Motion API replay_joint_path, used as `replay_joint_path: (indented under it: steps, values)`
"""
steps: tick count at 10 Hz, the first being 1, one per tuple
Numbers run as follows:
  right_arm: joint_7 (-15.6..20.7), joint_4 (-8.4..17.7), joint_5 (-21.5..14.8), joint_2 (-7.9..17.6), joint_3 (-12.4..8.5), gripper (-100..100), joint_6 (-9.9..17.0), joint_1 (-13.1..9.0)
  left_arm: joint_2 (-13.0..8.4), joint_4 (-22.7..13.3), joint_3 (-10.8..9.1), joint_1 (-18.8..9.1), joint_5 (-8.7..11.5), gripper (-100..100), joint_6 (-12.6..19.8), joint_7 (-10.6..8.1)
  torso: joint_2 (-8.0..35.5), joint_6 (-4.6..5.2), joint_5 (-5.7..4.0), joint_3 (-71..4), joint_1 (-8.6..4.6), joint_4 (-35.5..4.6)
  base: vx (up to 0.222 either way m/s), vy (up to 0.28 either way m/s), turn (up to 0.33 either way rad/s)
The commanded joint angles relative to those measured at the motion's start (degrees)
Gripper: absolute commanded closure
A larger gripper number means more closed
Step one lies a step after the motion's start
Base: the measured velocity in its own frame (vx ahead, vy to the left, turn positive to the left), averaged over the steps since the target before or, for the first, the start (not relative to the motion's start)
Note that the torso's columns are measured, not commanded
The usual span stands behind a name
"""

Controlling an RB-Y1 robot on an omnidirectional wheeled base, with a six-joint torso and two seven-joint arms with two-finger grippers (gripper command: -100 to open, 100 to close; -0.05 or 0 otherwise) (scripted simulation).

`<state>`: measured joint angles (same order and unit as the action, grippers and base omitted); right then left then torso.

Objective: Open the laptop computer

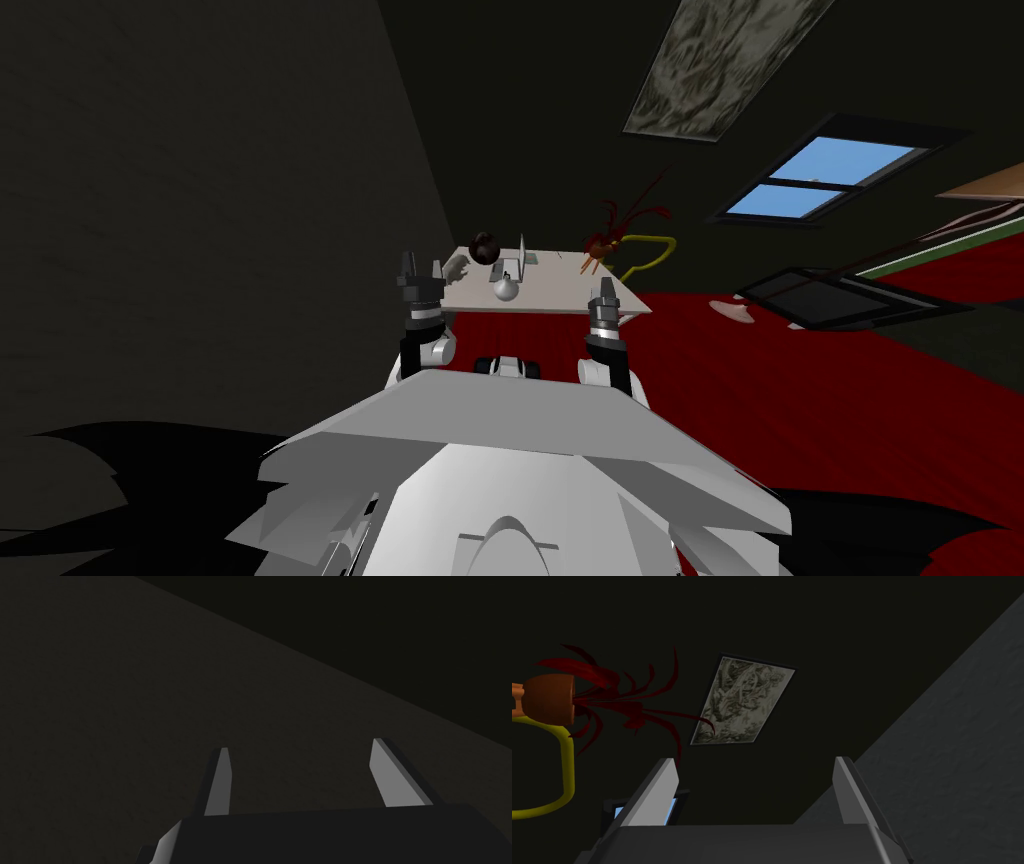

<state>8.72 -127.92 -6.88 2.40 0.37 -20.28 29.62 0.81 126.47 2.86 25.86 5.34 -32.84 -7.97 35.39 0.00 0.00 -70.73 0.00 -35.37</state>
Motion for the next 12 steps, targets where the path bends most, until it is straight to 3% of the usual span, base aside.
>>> replay_joint_path:
  steps: [1, 3, 6, 12]
  values:
    - [0.0, 0.0, 0.0, 0.0, 0.0, 0, 0.0, 0.0, -1.92, -0.34, -0.34, -0.37, 0.1, -100, 0.47, -0.08, 4.23, 0.0, 0.0, -8.46, 0.0, -4.23, 0.009, -0.015, -0.011]
    - [0.0, 0.03, 0.0, -0.01, 0.01, 0, 0.01, 0.01, -4.53, -1.09, -1.12, -1.21, 0.33, -100, 1.55, -0.26, 6.67, 0.0, -0.02, -13.54, -0.07, -6.67, 0.016, -0.045, -0.018]
    - [0.0, 0.03, 0.0, -0.01, 0.01, 0, 0.01, 0.01, -8.27, -3.45, -3.68, -3.94, 1.08, -100, 5.05, -0.87, 6.86, 0.0, -0.01, -13.86, -0.04, -6.9, 0.029, -0.087, -0.038]
    - [0.0, 0.03, 0.0, -0.01, 0.01, 0, 0.01, 0.01, -10.26, -8.08, -9.02, -9.58, 2.67, -100, 12.29, -2.16, 6.89, 0.0, 0.01, -13.85, 0.05, -6.91, 0.053, -0.111, -0.044]
